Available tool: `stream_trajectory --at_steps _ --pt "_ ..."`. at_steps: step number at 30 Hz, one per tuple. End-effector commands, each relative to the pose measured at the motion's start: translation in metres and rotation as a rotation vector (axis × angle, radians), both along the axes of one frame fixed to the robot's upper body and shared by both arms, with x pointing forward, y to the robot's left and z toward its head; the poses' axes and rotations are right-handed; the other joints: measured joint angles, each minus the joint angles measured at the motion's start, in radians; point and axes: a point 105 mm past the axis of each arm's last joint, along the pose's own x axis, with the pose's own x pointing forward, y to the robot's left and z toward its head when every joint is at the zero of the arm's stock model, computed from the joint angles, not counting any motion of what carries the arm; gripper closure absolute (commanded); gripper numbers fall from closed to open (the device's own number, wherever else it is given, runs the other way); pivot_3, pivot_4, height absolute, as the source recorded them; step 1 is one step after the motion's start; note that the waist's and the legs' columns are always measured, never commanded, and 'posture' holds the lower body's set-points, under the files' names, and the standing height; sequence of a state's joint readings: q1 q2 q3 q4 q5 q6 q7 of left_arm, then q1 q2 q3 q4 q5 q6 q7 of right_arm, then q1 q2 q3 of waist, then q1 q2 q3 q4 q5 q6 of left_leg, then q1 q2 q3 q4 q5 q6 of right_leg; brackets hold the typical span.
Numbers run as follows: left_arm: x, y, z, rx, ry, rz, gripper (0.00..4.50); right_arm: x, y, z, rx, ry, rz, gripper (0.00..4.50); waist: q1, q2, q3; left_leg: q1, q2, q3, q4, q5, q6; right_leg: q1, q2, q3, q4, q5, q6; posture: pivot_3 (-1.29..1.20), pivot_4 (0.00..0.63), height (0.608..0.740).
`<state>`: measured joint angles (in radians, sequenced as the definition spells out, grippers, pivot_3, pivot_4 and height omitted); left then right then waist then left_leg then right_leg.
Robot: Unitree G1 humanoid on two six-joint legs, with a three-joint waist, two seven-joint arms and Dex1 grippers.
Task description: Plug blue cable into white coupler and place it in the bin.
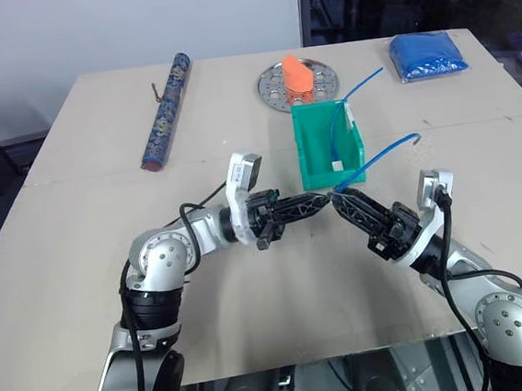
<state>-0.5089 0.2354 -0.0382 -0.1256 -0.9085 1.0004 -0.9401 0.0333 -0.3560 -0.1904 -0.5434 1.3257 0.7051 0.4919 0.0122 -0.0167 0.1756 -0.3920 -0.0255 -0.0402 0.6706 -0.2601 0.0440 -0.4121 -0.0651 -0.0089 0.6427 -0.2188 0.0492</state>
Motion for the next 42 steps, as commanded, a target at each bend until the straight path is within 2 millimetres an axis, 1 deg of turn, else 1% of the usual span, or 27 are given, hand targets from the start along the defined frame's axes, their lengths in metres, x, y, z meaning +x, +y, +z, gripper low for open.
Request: stream_trajectory --at_steps 1,4,6,7,9,12,13,14,15,17,19,20,23,26,27,30,32,35,39,42 --pt "-0.007 0.000 0.007 -0.012 -0.023 -0.033 4.50 -0.002 0.004 0.014 0.035 -0.053 0.018 4.47 0.000 0.000 0.000 0.000 0.000 0.000 0.000 0.000 0.000 0.000 0.000 0.000 0.000 0.000 0.000 0.00 0.150 0.740" --pt "-0.008 0.002 0.008 -0.035 -0.025 -0.031 4.50 -0.001 0.005 0.015 0.043 -0.055 0.018 4.47 0.000 0.000 0.000 0.000 0.000 0.000 0.000 0.000 0.000 0.000 0.000 0.000 0.000 0.000 0.000 0.00 0.150 0.740" --pt "-0.008 0.004 0.009 -0.043 -0.026 -0.025 3.44 0.001 0.005 0.015 0.041 -0.056 0.010 4.50 0.000 0.000 0.000 0.000 0.000 0.000 0.000 0.000 0.000 0.000 0.000 0.000 0.000 0.000 0.000 0.00 0.150 0.740" --pt "-0.010 0.007 0.009 -0.039 -0.033 -0.014 3.32 0.005 0.002 0.015 0.044 -0.057 -0.015 4.50 -0.001 0.000 0.000 0.000 0.000 0.001 0.000 0.000 0.000 0.000 0.000 0.000 0.000 0.000 0.000 0.00 0.150 0.740" --pt "-0.017 0.014 0.009 -0.007 -0.069 0.009 2.46 0.011 -0.003 0.015 0.041 -0.062 -0.062 4.50 -0.004 0.000 0.000 0.000 0.000 0.001 0.000 0.000 0.000 0.000 0.000 0.001 0.000 0.000 0.000 0.00 0.150 0.740" --pt "-0.030 0.038 0.015 0.028 -0.134 0.092 1.09 0.019 -0.015 0.014 0.014 -0.083 -0.138 4.50 -0.008 0.000 0.000 0.000 0.001 0.001 -0.001 0.000 0.000 -0.001 0.000 0.003 0.000 0.000 0.000 0.00 0.150 0.740" --pt "-0.033 0.048 0.015 0.051 -0.162 0.143 1.00 0.022 -0.019 0.014 0.003 -0.092 -0.162 4.50 -0.010 0.000 0.000 0.000 0.001 0.001 -0.002 0.000 0.000 -0.001 0.000 0.004 0.000 0.000 0.000 0.00 0.150 0.740" --pt "-0.035 0.057 0.015 0.081 -0.212 0.218 0.44 0.024 -0.024 0.014 -0.008 -0.105 -0.186 4.50 -0.013 0.000 0.000 0.000 0.001 0.001 -0.002 0.000 0.000 -0.002 -0.001 0.005 0.000 0.000 0.000 0.00 0.150 0.740" --pt "-0.034 0.066 0.014 0.122 -0.284 0.317 0.04 0.026 -0.027 0.013 -0.018 -0.110 -0.203 4.50 -0.014 0.001 0.000 0.000 0.002 0.001 -0.003 0.000 0.000 -0.002 -0.001 0.005 0.000 0.000 -0.001 0.00 0.150 0.740" --pt "-0.029 0.082 0.010 0.201 -0.410 0.522 0.04 0.030 -0.032 0.012 -0.031 -0.115 -0.221 4.50 -0.013 0.001 0.000 0.000 0.001 0.001 -0.003 0.000 0.000 -0.002 -0.005 0.006 -0.001 0.000 -0.001 0.00 0.150 0.740" --pt "-0.025 0.101 -0.001 0.283 -0.483 0.728 0.04 0.034 -0.035 0.008 -0.045 -0.111 -0.234 4.50 -0.007 0.001 0.000 0.001 0.001 0.003 -0.003 0.000 0.000 -0.002 -0.005 0.007 -0.001 -0.002 -0.004 0.00 0.150 0.740" --pt "-0.028 0.107 -0.007 0.321 -0.506 0.800 0.04 0.036 -0.035 0.005 -0.056 -0.108 -0.234 4.50 -0.004 0.001 0.000 0.001 0.001 0.004 -0.003 0.000 0.000 -0.002 -0.006 0.007 -0.002 -0.002 -0.004 0.00 0.150 0.740" --pt "-0.032 0.114 -0.018 0.366 -0.517 0.926 0.04 0.040 -0.035 0.002 -0.060 -0.108 -0.234 4.50 0.005 0.000 0.000 0.001 0.001 0.006 -0.003 0.000 0.000 -0.002 -0.007 0.009 -0.002 -0.001 -0.006 0.00 0.150 0.740" --pt "-0.022 0.124 -0.052 0.559 -0.488 1.127 0.04 0.045 -0.031 0.002 -0.065 -0.108 -0.224 4.50 0.007 0.001 0.000 0.000 0.001 0.005 -0.002 0.000 0.000 -0.001 -0.007 0.007 -0.002 -0.001 -0.006 0.00 0.150 0.740" --pt "-0.019 0.124 -0.058 0.594 -0.485 1.160 0.04 0.046 -0.031 0.002 -0.066 -0.109 -0.222 4.50 0.007 0.001 0.000 0.001 0.001 0.006 -0.002 0.000 0.000 -0.001 -0.007 0.008 -0.002 -0.001 -0.006 0.00 0.150 0.740" --pt "-0.012 0.117 -0.064 0.546 -0.426 1.181 0.04 0.047 -0.031 0.003 -0.069 -0.110 -0.222 4.50 0.006 0.000 0.000 0.000 0.001 0.005 -0.001 0.000 0.000 -0.001 -0.005 0.007 -0.002 -0.001 -0.005 0.00 0.150 0.740" --pt "0.000 0.116 -0.074 0.630 -0.437 1.175 0.04 0.048 -0.033 0.003 -0.082 -0.108 -0.226 4.50 0.006 0.000 0.000 0.000 0.001 0.004 -0.001 0.000 0.000 -0.001 -0.005 0.005 -0.002 0.000 -0.005 0.00 0.150 0.740" --pt "0.013 0.104 -0.082 0.660 -0.450 1.164 0.04 0.048 -0.037 0.007 -0.093 -0.112 -0.242 4.50 0.002 0.001 0.000 0.000 0.001 0.003 -0.002 0.000 0.000 -0.002 -0.001 0.002 -0.002 0.002 -0.001 0.00 0.150 0.740" --pt "0.023 0.094 -0.088 0.683 -0.465 1.195 0.04 0.047 -0.041 0.010 -0.101 -0.112 -0.262 4.50 0.001 0.001 0.000 0.000 0.001 0.005 -0.002 -0.001 0.001 -0.002 -0.002 0.003 -0.002 0.002 -0.001 0.00 0.150 0.740" --pt "0.024 0.083 -0.096 0.692 -0.446 1.193 0.04 0.045 -0.042 0.011 -0.100 -0.104 -0.271 4.50 0.002 0.001 0.000 0.000 0.001 0.005 -0.002 -0.001 0.001 -0.002 -0.002 0.002 -0.002 0.002 -0.001 0.00 0.150 0.740"
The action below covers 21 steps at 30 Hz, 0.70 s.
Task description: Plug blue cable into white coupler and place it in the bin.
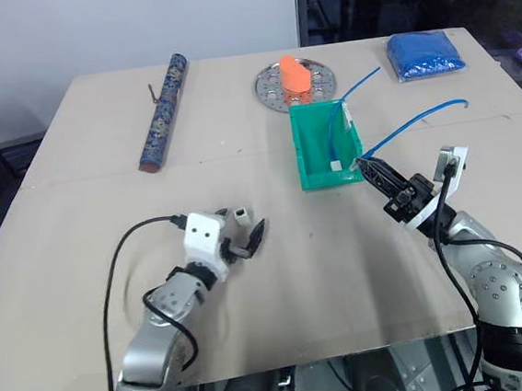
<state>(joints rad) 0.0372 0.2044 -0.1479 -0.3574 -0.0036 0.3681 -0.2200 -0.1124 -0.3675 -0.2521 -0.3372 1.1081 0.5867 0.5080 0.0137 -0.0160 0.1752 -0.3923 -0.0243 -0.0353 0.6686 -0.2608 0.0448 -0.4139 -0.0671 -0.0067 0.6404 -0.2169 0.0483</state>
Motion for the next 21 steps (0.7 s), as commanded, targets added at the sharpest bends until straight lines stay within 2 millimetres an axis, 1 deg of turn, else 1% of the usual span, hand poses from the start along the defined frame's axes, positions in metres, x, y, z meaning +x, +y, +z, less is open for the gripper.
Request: stream_trajectory --at_steps 1,3,4,5,6,7,8,12,13,16,18,20,21 --pt "0.000 -0.011 0.002 -0.008 -0.028 0.002 0.04 -0.007 -0.003 0.014 0.001 -0.043 -0.012 4.50 0.000 0.000 0.000 0.000 0.000 0.000 0.000 0.000 0.000 0.000 0.000 0.000 0.000 0.000 0.000 0.00 0.150 0.740" --pt "-0.001 -0.011 0.002 -0.009 -0.029 0.009 0.04 -0.008 -0.002 0.015 0.000 -0.038 -0.014 4.50 0.000 0.000 0.000 0.000 0.000 0.000 0.000 0.000 0.000 0.000 -0.003 0.000 0.000 0.000 0.000 0.00 0.150 0.740" --pt "-0.001 -0.010 0.002 -0.011 -0.031 0.016 0.43 -0.009 -0.002 0.014 -0.001 -0.035 -0.014 4.50 0.000 0.000 0.000 0.000 0.000 0.000 0.000 0.000 0.000 0.000 -0.003 0.000 0.000 0.000 0.000 0.00 0.150 0.740" --pt "-0.001 -0.010 0.002 -0.013 -0.034 0.028 0.54 -0.009 -0.002 0.014 -0.005 -0.030 -0.012 4.50 0.000 0.000 0.000 0.000 0.000 0.000 0.000 0.000 0.000 0.000 -0.003 0.000 0.000 0.000 0.000 0.00 0.150 0.740" --pt "-0.001 -0.009 0.002 -0.015 -0.036 0.035 0.83 -0.009 -0.001 0.013 -0.008 -0.026 -0.011 4.50 0.000 0.000 0.000 0.000 0.000 0.000 0.000 0.000 0.000 0.000 -0.003 0.000 0.000 0.000 0.000 0.00 0.150 0.740" --pt "-0.001 -0.008 0.003 -0.013 -0.047 0.042 1.19 -0.010 -0.001 0.012 -0.012 -0.023 -0.008 4.50 0.000 0.000 0.000 0.000 0.000 0.000 0.000 0.000 0.000 0.000 -0.003 0.000 0.000 0.000 0.000 0.00 0.150 0.740" --pt "-0.001 -0.007 0.005 -0.003 -0.060 0.057 1.82 -0.009 -0.001 0.012 -0.013 -0.020 -0.007 4.50 0.000 0.000 0.000 0.000 0.000 0.000 0.000 0.000 0.000 0.000 -0.003 0.000 0.000 0.000 0.000 0.00 0.150 0.740" --pt "0.000 -0.005 0.004 0.005 -0.062 0.070 3.64 -0.009 0.000 0.010 -0.015 -0.015 -0.004 4.50 0.000 0.000 0.000 0.000 0.000 0.000 0.000 0.000 0.000 0.000 -0.003 -0.001 0.000 0.000 0.000 0.00 0.150 0.740" --pt "0.000 -0.005 0.004 0.003 -0.062 0.069 3.79 -0.009 0.001 0.010 -0.015 -0.016 -0.003 4.50 0.000 0.000 0.000 0.000 0.000 0.000 0.000 0.000 0.000 0.000 -0.003 -0.001 0.000 0.000 0.000 0.00 0.150 0.740" --pt "0.000 -0.008 0.004 -0.019 -0.054 0.029 3.79 -0.008 0.006 0.014 -0.034 -0.031 0.013 4.50 0.000 0.000 0.000 0.000 0.000 0.000 0.000 0.000 0.000 0.000 -0.003 -0.001 0.000 0.000 0.000 0.00 0.150 0.740" --pt "0.000 -0.018 0.010 -0.080 -0.044 -0.085 3.79 -0.005 0.015 0.021 -0.072 -0.051 0.020 4.50 -0.001 0.000 0.000 0.000 0.000 0.000 0.000 0.000 0.000 0.000 -0.003 -0.001 0.000 0.000 0.000 0.00 0.150 0.740" --pt "-0.003 -0.032 0.020 -0.145 -0.048 -0.275 3.79 -0.001 0.027 0.030 -0.144 -0.085 0.039 4.50 -0.003 0.000 0.000 0.000 0.000 0.000 0.000 0.000 0.000 0.000 -0.002 -0.001 0.000 0.000 0.000 0.00 0.150 0.740" --pt "-0.005 -0.040 0.027 -0.173 -0.053 -0.380 3.79 -0.001 0.035 0.033 -0.206 -0.121 0.065 4.50 -0.002 0.001 0.000 0.000 0.000 0.000 0.000 0.000 0.000 -0.001 -0.002 -0.001 0.001 0.000 -0.001 0.00 0.150 0.740"
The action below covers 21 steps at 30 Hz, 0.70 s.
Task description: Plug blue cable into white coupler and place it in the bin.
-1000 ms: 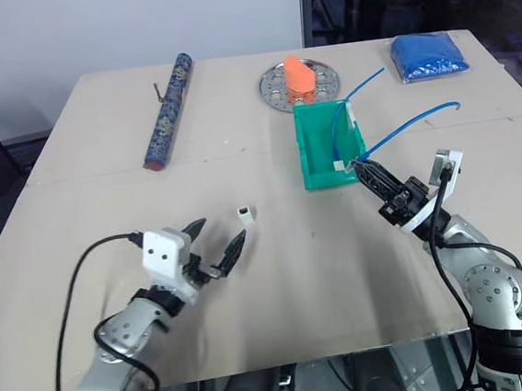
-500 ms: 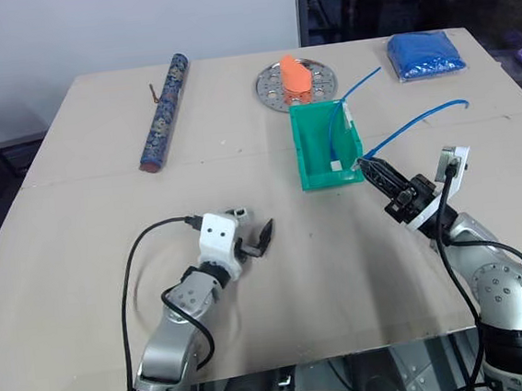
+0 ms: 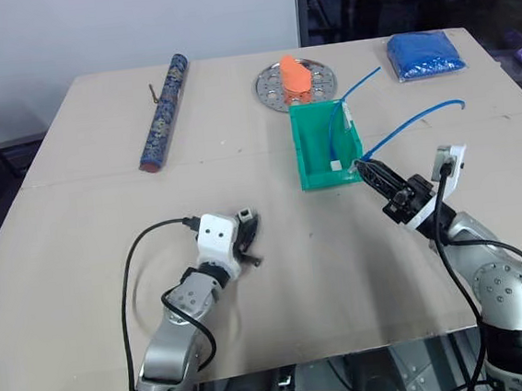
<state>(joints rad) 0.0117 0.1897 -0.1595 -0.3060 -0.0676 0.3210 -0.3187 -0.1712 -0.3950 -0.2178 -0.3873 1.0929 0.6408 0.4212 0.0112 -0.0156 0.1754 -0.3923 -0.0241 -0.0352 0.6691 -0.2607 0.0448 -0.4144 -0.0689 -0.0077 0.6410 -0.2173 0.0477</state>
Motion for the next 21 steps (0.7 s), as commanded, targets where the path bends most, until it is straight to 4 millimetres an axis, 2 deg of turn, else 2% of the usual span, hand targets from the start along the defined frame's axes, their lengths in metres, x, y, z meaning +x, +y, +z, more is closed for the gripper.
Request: stream_trajectory --at_steps 1,6,12,17,21 --pt "-0.004 -0.027 0.035 -0.122 -0.071 -0.336 3.79 -0.007 0.030 0.021 -0.204 -0.159 0.094 4.50 0.002 0.000 0.000 0.000 0.000 0.000 0.000 0.000 0.000 -0.001 0.001 0.000 0.000 -0.001 -0.002 0.00 0.150 0.740" --pt "0.000 -0.046 0.059 -0.174 -0.033 -0.689 3.79 -0.006 0.057 0.003 -0.495 -0.299 0.216 4.50 0.002 0.000 0.000 -0.002 -0.001 -0.001 0.000 0.000 0.000 -0.001 0.004 -0.001 0.000 0.000 0.000 0.00 0.150 0.740" --pt "-0.014 -0.052 0.063 -0.134 0.075 -1.041 3.79 -0.014 0.060 0.003 -0.515 -0.406 0.360 4.50 -0.003 0.000 0.000 -0.003 -0.001 -0.001 0.000 0.000 0.001 -0.001 0.004 -0.001 -0.002 0.000 0.001 0.00 0.150 0.740" --pt "-0.016 -0.046 0.065 -0.089 0.084 -1.140 3.79 -0.015 0.059 0.010 -0.508 -0.445 0.404 4.50 -0.003 0.000 0.000 -0.003 0.000 -0.001 0.000 0.000 0.001 -0.001 0.004 -0.001 -0.002 0.000 0.001 0.00 0.150 0.740" --pt "-0.015 -0.044 0.067 -0.088 0.085 -1.161 3.79 -0.025 0.063 0.012 -0.486 -0.450 0.485 4.50 -0.001 0.000 0.000 -0.003 0.000 -0.001 0.000 0.000 0.001 -0.001 0.004 -0.001 -0.001 0.000 0.001 0.00 0.150 0.740"
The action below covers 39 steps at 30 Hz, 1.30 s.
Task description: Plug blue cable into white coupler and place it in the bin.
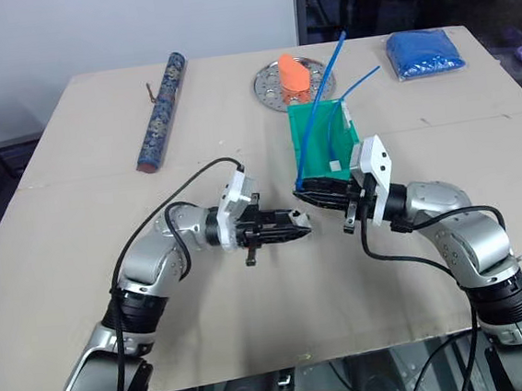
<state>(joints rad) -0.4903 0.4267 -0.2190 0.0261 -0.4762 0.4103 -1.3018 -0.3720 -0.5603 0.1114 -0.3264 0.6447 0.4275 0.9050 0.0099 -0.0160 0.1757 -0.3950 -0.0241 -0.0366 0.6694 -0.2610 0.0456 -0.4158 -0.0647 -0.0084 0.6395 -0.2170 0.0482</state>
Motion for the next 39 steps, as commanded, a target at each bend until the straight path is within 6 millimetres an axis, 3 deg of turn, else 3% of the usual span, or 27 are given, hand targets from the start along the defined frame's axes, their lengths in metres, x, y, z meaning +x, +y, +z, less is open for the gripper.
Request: stream_trajectory --at_steps 1,11,22,39 --pt "-0.002 -0.001 0.011 -0.022 -0.033 -0.047 3.79 -0.011 0.002 0.012 0.007 -0.029 0.086 4.50 0.001 0.000 0.000 0.000 0.000 0.000 0.000 0.000 0.000 0.000 0.000 0.000 0.000 0.000 0.000 0.00 0.150 0.740" --pt "-0.013 0.004 0.014 0.018 -0.024 -0.161 3.79 -0.027 0.003 0.003 -0.092 -0.008 0.262 4.50 0.001 0.000 0.000 0.000 0.000 0.000 0.000 0.000 0.000 0.000 0.000 0.000 0.000 0.000 0.000 0.00 0.150 0.740" --pt "-0.015 0.006 0.015 0.083 -0.051 -0.277 3.79 -0.024 0.010 0.000 -0.133 -0.026 0.358 4.50 0.001 0.000 0.000 0.000 0.000 0.000 0.001 0.000 0.000 0.000 0.000 0.000 0.001 0.000 0.000 0.00 0.150 0.740" --pt "-0.013 0.000 0.023 0.114 -0.138 -0.376 3.79 -0.039 0.000 -0.033 -0.301 0.123 0.479 4.50 0.002 0.000 0.000 0.000 0.000 0.000 0.001 0.000 0.000 -0.001 0.000 0.000 0.001 0.000 0.000 0.00 0.150 0.740"
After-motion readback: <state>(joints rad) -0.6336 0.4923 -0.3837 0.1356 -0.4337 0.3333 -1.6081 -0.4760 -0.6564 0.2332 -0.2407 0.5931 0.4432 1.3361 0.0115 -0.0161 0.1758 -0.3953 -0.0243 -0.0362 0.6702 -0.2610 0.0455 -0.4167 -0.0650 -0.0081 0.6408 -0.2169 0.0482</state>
